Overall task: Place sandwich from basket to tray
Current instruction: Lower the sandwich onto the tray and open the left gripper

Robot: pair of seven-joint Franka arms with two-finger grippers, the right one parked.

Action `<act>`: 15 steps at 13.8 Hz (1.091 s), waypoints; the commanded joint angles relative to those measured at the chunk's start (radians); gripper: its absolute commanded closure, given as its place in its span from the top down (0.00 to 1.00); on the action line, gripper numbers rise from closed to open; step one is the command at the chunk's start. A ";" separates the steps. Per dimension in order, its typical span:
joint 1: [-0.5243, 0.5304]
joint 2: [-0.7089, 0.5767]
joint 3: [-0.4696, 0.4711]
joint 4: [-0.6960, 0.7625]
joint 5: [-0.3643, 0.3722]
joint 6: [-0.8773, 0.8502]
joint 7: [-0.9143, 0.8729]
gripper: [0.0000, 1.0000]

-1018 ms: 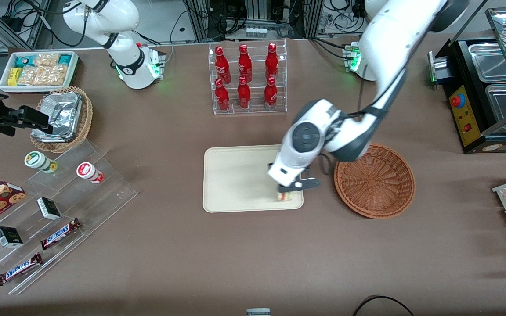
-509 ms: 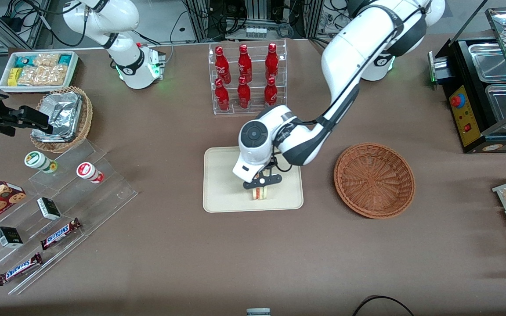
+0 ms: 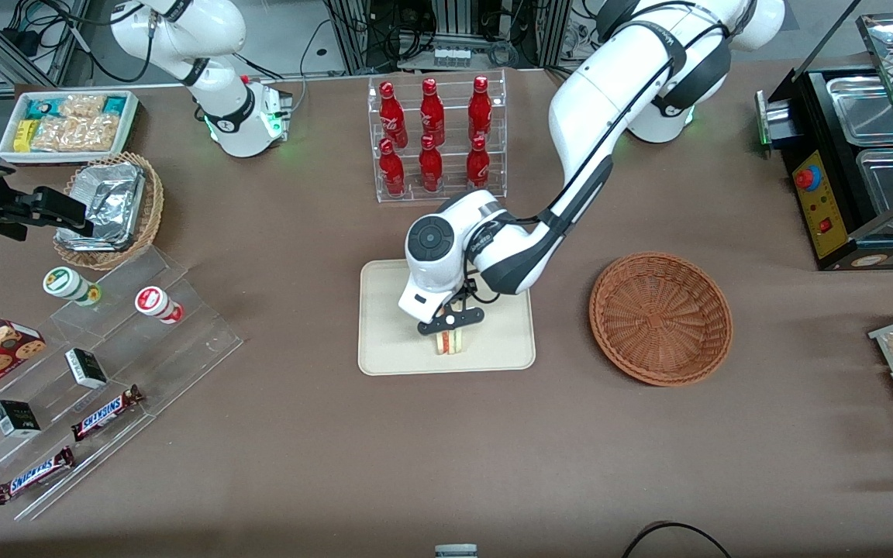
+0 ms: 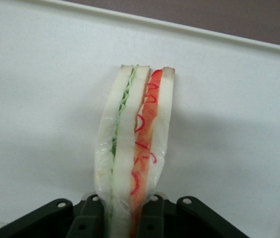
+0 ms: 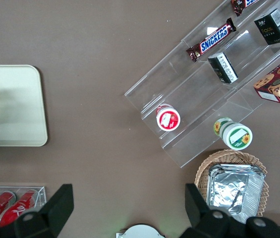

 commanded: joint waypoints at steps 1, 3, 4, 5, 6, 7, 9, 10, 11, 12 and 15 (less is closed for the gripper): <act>-0.014 0.030 0.010 0.047 0.007 -0.013 -0.017 1.00; -0.012 0.022 0.010 0.050 0.009 -0.019 -0.011 1.00; -0.011 0.015 0.010 0.056 0.007 -0.027 -0.006 1.00; -0.008 0.004 0.008 0.069 0.007 -0.042 -0.005 1.00; -0.002 -0.010 0.005 0.078 0.007 -0.072 -0.003 1.00; 0.000 -0.030 0.004 0.101 0.007 -0.101 -0.005 1.00; 0.003 -0.067 0.002 0.129 0.007 -0.157 0.005 1.00; 0.008 -0.094 0.007 0.129 0.007 -0.172 0.032 1.00; 0.021 -0.116 0.005 0.129 0.006 -0.188 0.057 1.00; 0.038 -0.133 0.004 0.129 0.004 -0.201 0.069 1.00; 0.086 -0.203 0.007 0.119 0.006 -0.261 0.109 1.00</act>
